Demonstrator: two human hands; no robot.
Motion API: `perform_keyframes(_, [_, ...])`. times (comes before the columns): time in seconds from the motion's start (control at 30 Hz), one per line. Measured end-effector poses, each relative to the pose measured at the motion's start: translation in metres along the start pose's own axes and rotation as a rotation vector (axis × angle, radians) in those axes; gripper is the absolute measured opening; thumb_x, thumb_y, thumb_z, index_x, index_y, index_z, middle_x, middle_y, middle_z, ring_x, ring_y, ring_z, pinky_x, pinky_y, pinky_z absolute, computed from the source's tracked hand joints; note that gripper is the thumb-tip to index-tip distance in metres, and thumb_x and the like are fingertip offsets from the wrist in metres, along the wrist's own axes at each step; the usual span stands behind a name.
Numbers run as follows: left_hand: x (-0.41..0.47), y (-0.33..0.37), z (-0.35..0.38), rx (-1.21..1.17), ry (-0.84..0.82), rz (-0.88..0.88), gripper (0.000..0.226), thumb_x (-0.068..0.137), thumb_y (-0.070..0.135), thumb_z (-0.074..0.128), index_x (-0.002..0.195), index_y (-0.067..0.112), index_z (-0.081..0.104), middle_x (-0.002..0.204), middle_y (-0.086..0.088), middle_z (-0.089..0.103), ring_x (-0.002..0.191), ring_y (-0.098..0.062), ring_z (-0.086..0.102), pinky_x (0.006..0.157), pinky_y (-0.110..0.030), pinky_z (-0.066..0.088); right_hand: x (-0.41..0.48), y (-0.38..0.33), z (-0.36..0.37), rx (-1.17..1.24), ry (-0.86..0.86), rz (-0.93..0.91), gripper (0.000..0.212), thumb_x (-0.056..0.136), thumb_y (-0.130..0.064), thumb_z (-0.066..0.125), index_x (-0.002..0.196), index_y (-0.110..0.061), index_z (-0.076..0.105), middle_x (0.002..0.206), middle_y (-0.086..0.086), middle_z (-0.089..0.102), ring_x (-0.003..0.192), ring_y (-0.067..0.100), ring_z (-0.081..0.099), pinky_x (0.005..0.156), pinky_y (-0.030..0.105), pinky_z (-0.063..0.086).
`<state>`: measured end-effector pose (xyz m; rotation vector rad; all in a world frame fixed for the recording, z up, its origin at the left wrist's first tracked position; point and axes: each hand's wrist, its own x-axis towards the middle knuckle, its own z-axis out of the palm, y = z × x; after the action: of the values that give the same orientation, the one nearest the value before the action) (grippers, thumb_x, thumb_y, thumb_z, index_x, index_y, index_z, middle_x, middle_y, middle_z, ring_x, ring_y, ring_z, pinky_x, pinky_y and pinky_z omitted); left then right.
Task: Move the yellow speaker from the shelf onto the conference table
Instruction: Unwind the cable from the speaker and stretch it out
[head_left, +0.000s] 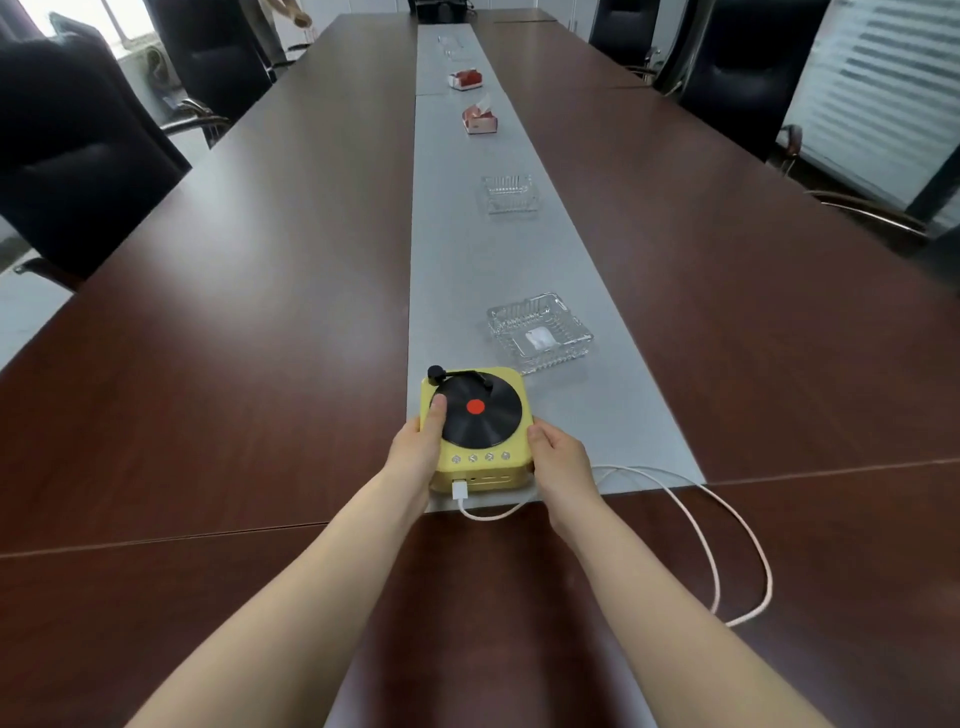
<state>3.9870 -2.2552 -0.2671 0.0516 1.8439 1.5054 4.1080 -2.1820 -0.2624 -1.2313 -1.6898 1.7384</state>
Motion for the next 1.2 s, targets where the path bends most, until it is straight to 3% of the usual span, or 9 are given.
perform_keyframes(0.17, [0.004,-0.010,0.001,0.161,0.057,0.082,0.047,0.093,0.050,0.041,0.120,0.012,0.053,0.124,-0.006,0.059,0.114,-0.027,0.056,0.103,-0.044,0.043,0.007,0.010,0.005,-0.037,0.031,0.018,0.032,0.099,-0.012,0.034,0.099,-0.014,0.066,0.106,0.015,0.068,0.103,0.029,0.062,0.097,0.046,0.047])
perform_keyframes(0.33, [0.010,-0.018,-0.001,0.241,0.083,0.123,0.053,0.092,0.050,0.039,0.133,0.017,0.046,0.131,-0.005,0.057,0.121,-0.028,0.052,0.104,-0.046,0.041,0.014,0.017,0.010,-0.161,0.050,-0.012,0.033,0.098,-0.015,0.035,0.103,-0.001,0.064,0.108,0.024,0.067,0.105,0.038,0.059,0.093,0.050,0.048])
perform_keyframes(0.47, [0.006,-0.019,0.002,0.329,0.113,0.197,0.045,0.098,0.040,0.037,0.133,0.012,0.043,0.131,-0.008,0.054,0.123,-0.031,0.049,0.098,-0.037,0.039,0.015,0.020,0.012,-0.307,0.045,-0.059,0.035,0.100,-0.019,0.032,0.099,0.002,0.061,0.093,0.020,0.066,0.087,0.035,0.058,0.070,0.034,0.040])
perform_keyframes(0.7, [-0.003,-0.014,-0.001,0.500,0.152,0.198,0.065,0.098,0.045,0.031,0.149,0.006,0.020,0.156,-0.012,0.025,0.143,-0.029,0.025,0.112,-0.039,0.024,0.007,0.010,0.000,-0.373,0.036,0.003,0.038,0.099,-0.018,0.033,0.061,-0.012,0.037,0.063,0.003,0.040,0.066,0.021,0.038,0.058,0.033,0.026])
perform_keyframes(0.77, [-0.013,-0.014,-0.004,0.499,0.175,0.261,0.062,0.098,0.043,0.033,0.147,0.006,0.026,0.154,-0.011,0.031,0.141,-0.028,0.030,0.111,-0.038,0.026,0.000,0.006,-0.014,-0.284,0.028,0.018,0.036,0.097,-0.016,0.038,0.065,-0.010,0.054,0.068,0.012,0.056,0.068,0.026,0.052,0.064,0.033,0.041])
perform_keyframes(0.8, [-0.017,-0.014,-0.006,0.488,0.187,0.295,0.059,0.098,0.041,0.035,0.145,0.005,0.030,0.152,-0.010,0.034,0.139,-0.027,0.032,0.109,-0.037,0.028,-0.001,0.005,-0.021,-0.213,0.024,0.046,0.032,0.096,-0.015,0.041,0.083,0.000,0.066,0.084,0.019,0.066,0.084,0.032,0.062,0.078,0.038,0.050])
perform_keyframes(0.87, [-0.030,-0.014,-0.007,0.457,0.201,0.359,0.053,0.098,0.038,0.038,0.140,0.006,0.037,0.147,-0.009,0.040,0.137,-0.025,0.035,0.107,-0.035,0.029,-0.010,-0.002,-0.039,-0.060,0.009,0.125,0.030,0.097,-0.011,0.043,0.113,0.006,0.061,0.109,0.022,0.066,0.108,0.031,0.062,0.095,0.034,0.050])
perform_keyframes(1.07, [-0.078,-0.016,0.001,0.356,0.183,0.452,0.038,0.096,0.035,0.045,0.125,0.011,0.052,0.131,0.000,0.052,0.121,-0.018,0.046,0.089,-0.024,0.030,-0.035,-0.014,-0.104,-0.044,0.050,0.103,0.018,0.096,-0.005,0.045,0.109,-0.001,0.057,0.083,0.013,0.065,0.070,0.017,0.061,0.053,0.011,0.051])
perform_keyframes(1.2, [-0.109,-0.021,0.019,0.322,0.120,0.438,0.027,0.096,0.035,0.046,0.110,0.015,0.056,0.109,0.006,0.057,0.100,-0.012,0.050,0.080,-0.022,0.031,-0.048,-0.005,-0.143,-0.163,0.198,0.086,0.011,0.091,-0.004,0.050,0.092,-0.004,0.061,0.071,0.007,0.063,0.059,0.015,0.057,0.050,0.019,0.051])
